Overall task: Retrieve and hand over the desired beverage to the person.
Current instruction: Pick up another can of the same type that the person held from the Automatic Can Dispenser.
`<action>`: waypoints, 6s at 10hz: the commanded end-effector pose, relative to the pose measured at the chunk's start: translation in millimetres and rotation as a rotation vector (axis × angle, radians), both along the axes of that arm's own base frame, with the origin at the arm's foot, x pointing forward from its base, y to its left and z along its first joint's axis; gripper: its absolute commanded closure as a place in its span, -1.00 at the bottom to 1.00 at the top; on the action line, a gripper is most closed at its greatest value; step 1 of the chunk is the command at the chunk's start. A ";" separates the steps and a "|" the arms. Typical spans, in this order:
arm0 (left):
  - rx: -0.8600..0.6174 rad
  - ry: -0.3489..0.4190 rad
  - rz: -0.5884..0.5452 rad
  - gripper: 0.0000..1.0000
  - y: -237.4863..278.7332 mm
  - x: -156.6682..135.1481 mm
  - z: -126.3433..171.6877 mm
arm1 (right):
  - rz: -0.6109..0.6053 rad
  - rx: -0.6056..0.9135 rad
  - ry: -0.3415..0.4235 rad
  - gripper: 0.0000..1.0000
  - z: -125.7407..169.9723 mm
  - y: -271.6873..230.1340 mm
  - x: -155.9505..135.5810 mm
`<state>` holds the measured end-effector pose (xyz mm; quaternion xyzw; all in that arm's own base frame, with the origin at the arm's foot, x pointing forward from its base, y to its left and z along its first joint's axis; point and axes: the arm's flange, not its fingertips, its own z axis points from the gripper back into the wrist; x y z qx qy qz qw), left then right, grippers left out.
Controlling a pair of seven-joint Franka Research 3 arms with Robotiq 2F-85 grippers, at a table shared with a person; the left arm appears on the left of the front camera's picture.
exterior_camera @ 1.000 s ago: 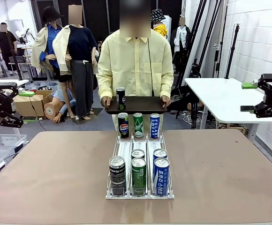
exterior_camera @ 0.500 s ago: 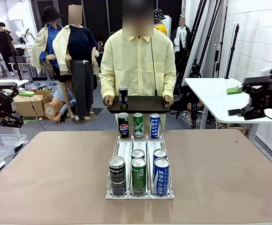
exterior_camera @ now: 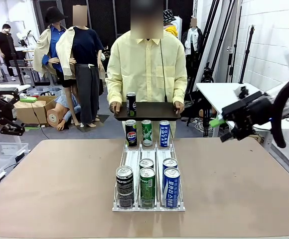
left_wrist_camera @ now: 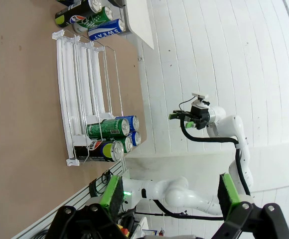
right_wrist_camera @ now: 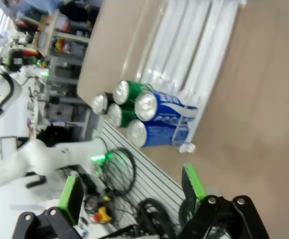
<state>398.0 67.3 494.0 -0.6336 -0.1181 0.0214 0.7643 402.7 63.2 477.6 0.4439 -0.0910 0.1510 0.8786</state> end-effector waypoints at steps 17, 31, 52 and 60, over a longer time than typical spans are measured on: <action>-0.008 -0.006 0.006 -1.00 0.7 -2.2 1.9 | 0.225 -0.678 -0.153 -1.00 -39.3 200.2 -28.1; -0.008 -0.006 0.006 -1.00 0.7 -2.2 1.9 | 0.099 -0.848 -0.171 -1.00 -55.1 242.3 -21.8; -0.008 -0.006 0.006 -1.00 0.7 -2.2 1.9 | 0.030 -0.903 -0.038 -0.30 -70.9 247.9 -12.3; -0.008 -0.006 0.006 -1.00 0.7 -2.2 1.9 | -0.030 -0.894 -0.024 1.00 -65.0 242.4 -7.4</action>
